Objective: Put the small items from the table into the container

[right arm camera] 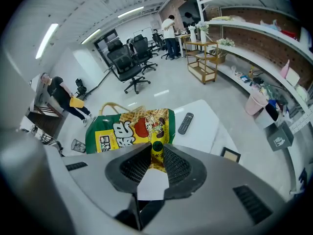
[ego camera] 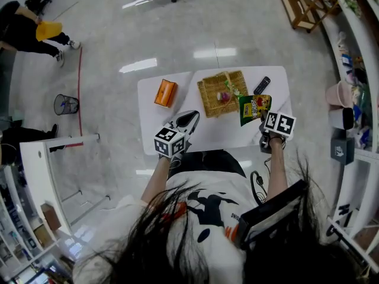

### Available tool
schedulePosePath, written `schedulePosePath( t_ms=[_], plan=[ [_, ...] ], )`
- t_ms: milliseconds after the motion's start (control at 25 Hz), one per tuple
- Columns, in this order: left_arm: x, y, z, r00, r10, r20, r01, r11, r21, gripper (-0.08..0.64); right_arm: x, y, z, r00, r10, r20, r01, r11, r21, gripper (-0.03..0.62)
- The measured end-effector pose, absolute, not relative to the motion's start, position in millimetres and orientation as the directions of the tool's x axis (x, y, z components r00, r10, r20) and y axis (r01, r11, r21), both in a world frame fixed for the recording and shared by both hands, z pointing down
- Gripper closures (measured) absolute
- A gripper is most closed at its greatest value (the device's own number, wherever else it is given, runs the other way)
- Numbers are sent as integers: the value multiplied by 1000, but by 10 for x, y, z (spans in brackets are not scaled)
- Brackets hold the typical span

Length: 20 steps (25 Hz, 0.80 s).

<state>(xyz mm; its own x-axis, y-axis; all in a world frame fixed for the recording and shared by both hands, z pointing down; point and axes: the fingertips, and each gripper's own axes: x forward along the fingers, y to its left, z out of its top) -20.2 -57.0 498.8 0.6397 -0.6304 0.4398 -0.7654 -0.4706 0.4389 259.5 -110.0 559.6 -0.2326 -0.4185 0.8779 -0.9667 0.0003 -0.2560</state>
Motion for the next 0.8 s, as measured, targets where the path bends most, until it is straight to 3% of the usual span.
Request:
schedulePosePath(
  t_ms=[520,800],
  plan=[
    [-4,-471,4952,557,-689,463,-824,-391,409,554,2848,-2016,6052,-34,-394,918,-999,47,-16,506],
    [-130,-390,4969,511,-710,485,-852,-343,396,554,2395,-2247,6112,-73,-378,923,-992,123,-29,500]
  ],
)
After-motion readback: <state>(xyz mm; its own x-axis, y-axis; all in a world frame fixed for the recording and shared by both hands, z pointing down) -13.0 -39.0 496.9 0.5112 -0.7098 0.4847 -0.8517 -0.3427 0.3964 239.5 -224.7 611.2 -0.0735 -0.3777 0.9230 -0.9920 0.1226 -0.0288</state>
